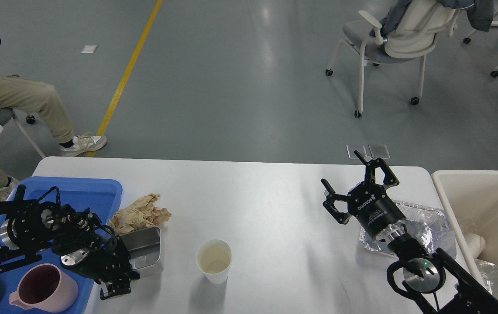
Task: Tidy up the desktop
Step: 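Grasp the edge of the metal tin with the left gripper, then lift the metal tin and place it into the blue tray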
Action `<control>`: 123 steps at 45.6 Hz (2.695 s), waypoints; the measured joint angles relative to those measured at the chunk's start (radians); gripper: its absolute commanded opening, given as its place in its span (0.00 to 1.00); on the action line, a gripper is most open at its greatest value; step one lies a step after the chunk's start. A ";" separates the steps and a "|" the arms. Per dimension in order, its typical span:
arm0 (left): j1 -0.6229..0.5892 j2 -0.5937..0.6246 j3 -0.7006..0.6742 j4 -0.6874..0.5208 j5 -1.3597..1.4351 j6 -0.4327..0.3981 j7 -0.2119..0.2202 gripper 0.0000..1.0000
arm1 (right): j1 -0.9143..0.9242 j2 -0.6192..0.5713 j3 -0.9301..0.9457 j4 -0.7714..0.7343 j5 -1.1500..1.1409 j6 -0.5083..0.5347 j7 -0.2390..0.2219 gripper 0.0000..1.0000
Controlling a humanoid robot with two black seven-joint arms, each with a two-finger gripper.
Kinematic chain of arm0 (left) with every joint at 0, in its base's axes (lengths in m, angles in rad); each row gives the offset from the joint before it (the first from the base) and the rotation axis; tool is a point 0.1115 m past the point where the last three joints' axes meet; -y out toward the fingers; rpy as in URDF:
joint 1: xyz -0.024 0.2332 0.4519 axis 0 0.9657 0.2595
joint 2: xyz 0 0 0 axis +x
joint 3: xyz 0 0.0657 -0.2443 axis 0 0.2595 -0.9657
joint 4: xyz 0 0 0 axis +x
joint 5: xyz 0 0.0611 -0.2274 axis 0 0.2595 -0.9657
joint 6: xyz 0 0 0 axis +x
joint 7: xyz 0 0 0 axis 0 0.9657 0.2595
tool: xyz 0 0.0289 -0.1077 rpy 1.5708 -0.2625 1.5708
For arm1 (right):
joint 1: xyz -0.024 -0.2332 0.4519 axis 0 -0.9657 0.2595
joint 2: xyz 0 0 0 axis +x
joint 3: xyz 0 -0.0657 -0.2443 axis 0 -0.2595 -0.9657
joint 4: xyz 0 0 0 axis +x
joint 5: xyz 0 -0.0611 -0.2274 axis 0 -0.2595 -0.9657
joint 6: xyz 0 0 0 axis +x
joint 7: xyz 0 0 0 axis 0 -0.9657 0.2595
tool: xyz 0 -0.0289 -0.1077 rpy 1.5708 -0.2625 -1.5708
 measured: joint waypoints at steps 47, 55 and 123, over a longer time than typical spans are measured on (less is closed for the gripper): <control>0.199 0.551 -0.407 -0.252 -0.592 0.054 0.009 0.01 | 0.001 0.000 -0.009 0.000 -0.002 -0.004 0.000 1.00; 0.216 0.648 -0.400 -0.259 -0.732 0.115 -0.003 0.01 | 0.000 0.002 -0.012 0.000 -0.001 -0.004 0.000 1.00; 0.266 0.119 -0.233 0.679 -0.885 0.265 0.025 0.03 | -0.015 -0.005 -0.016 0.006 -0.002 -0.001 0.000 1.00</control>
